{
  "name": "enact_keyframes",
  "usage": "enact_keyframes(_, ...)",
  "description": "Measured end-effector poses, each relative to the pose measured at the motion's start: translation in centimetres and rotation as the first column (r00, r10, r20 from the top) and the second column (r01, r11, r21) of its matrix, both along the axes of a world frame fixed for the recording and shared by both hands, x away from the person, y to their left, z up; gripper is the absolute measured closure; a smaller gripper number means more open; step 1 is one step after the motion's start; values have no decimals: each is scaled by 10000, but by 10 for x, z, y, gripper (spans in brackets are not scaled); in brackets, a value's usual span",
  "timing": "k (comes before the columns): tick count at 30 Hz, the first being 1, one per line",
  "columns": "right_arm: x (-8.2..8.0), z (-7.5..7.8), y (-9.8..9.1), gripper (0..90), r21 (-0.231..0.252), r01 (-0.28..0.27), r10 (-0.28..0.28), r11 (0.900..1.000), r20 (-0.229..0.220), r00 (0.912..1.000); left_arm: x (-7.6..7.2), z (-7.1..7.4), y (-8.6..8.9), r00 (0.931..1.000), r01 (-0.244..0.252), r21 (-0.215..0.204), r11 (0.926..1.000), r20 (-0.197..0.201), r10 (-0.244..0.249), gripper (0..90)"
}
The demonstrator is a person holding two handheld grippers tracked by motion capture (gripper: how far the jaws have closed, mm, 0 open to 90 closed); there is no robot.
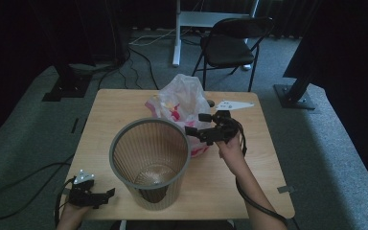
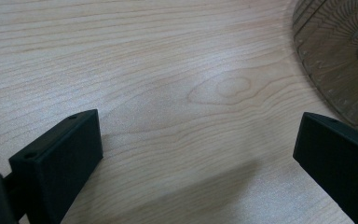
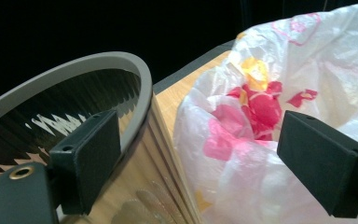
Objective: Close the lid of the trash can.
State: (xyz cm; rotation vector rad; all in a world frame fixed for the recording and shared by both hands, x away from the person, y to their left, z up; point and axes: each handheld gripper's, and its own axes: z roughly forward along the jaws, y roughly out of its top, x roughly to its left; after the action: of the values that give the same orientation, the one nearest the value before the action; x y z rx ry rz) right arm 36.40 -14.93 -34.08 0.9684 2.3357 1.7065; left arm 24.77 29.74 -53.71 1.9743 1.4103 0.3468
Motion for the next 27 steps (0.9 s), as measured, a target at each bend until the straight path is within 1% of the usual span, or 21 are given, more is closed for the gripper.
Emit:
enact_keyframes(2, -3, -2, -5, 127, -23, 54, -54, 10000, 39, 10000, 0, 0, 0, 10000, 0, -3, 10000, -3, 0, 12)
enact_keyframes(7, -9, -4, -18, 127, 226, 236, -238, 9995, 82, 9997, 0, 0, 0, 10000, 0, -2, 10000, -7, 0, 13)
enact_keyframes(14, -18, -9, -35, 127, 189, 648, -652, 9977, 214, 9976, 0, 0, 0, 10000, -10, 0, 10000, -7, 10, 13)
enact_keyframes(20, -25, -18, -45, 128, 74, 924, -926, 9957, 234, 9954, 0, 0, 0, 10000, -3, -16, 10000, -18, 3, 13)
enact_keyframes(25, -31, -30, -51, 128, 16, 1155, -1155, 9933, 272, 9929, 0, 0, 0, 10000, 3, 4, 10000, -22, -3, 13)
enact_keyframes(27, -33, -35, -54, 128, 13, 1223, -1223, 9925, 194, 9923, 0, 0, 0, 10000, -7, 2, 10000, -15, 7, 13)
